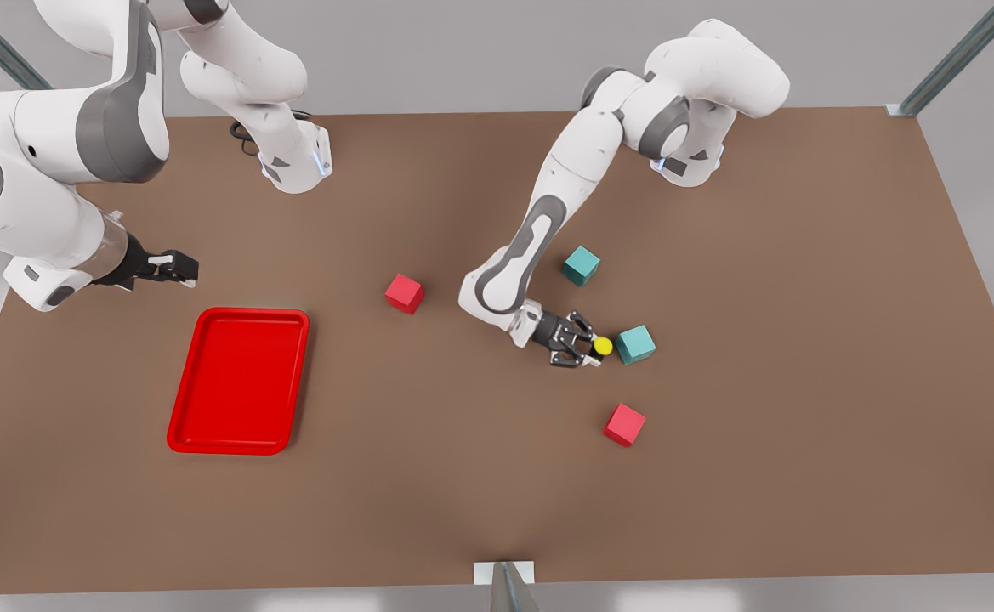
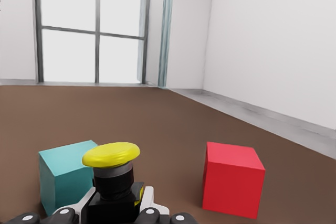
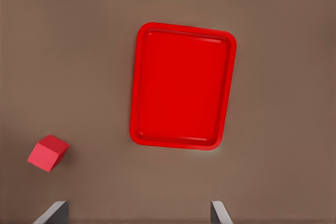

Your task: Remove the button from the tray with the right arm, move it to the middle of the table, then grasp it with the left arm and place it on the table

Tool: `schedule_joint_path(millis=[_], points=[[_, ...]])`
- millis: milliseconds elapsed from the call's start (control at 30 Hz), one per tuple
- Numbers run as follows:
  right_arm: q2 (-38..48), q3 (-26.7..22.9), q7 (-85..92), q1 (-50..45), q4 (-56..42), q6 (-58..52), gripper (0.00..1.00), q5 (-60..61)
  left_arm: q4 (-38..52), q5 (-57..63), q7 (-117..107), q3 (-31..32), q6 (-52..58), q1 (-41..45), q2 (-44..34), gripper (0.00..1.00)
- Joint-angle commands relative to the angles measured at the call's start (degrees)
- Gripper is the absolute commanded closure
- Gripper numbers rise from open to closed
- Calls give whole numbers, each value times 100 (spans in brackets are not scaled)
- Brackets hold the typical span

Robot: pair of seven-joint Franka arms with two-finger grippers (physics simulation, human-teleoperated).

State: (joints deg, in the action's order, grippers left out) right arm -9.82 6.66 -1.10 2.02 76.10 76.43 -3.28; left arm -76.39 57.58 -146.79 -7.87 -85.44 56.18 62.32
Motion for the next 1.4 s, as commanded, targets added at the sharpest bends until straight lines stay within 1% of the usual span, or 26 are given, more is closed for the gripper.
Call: schedule_joint_path(millis=[0,167,200,233,333,533,567,600,633,900,1133,1233,1367], points=[[7,2,13,0,1,-6,0,3,2,69,-2890,-4,-96,-2,52,51],[7,10,13,79,1,-6,0,11,2,130,-2768,-4,-87,24,114,51],[7,10,13,79,-8,-6,0,3,2,183,-2365,-4,-78,33,105,51],[7,2,13,105,-8,-6,0,3,-7,166,-1722,-39,-17,243,105,51],[7,10,13,114,-8,-6,0,3,-77,157,-809,-48,45,261,105,51],[7,19,4,79,-8,-6,0,-6,-165,148,185,-48,159,244,114,51],[7,19,4,70,-8,-6,0,-6,-165,148,309,-48,212,244,114,49],[7,19,4,70,-8,-6,0,-6,-165,148,309,-48,238,235,114,27],[7,19,4,70,-8,-6,0,12,-165,140,300,-48,238,235,114,0],[7,28,4,70,-8,-6,0,3,-165,139,247,-48,291,253,123,0],[-2,63,-13,-255,10,-85,0,3,-157,157,274,-83,273,235,88,0],[-2,54,-13,-246,10,-85,0,12,-157,183,309,-206,265,244,0,0],[-11,45,-5,-194,1,-85,0,-15,-139,315,1406,-338,291,270,-421,0]])
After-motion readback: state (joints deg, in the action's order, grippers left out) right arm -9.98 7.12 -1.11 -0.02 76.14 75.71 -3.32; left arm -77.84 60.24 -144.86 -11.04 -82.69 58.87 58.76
